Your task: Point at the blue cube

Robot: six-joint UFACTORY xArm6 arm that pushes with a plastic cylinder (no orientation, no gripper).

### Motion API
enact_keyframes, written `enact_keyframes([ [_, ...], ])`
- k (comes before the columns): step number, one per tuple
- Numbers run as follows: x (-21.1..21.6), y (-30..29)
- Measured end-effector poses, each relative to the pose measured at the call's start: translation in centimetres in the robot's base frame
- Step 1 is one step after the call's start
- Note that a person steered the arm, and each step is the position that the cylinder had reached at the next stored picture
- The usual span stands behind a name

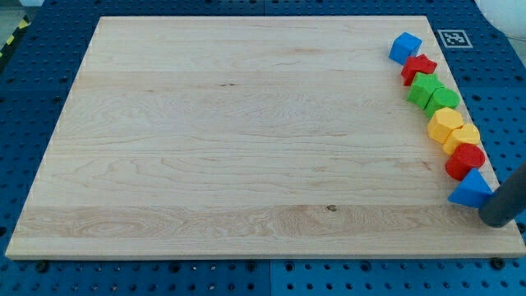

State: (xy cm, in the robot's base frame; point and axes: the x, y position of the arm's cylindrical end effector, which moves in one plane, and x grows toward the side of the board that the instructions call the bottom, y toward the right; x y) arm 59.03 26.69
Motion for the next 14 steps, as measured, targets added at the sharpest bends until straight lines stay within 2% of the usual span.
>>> enact_keyframes([
  [1, 1.7, -0.9],
  [2, 1.8, -6.1],
  [3, -0.9, -12.5],
  [4, -6.9, -17.0],
  [5, -14.4, -18.1],
  [9, -38.8, -17.9],
  [10, -39.8, -16.5],
  [12, -38.2, -8.1],
  [14, -35.0, -6.4],
])
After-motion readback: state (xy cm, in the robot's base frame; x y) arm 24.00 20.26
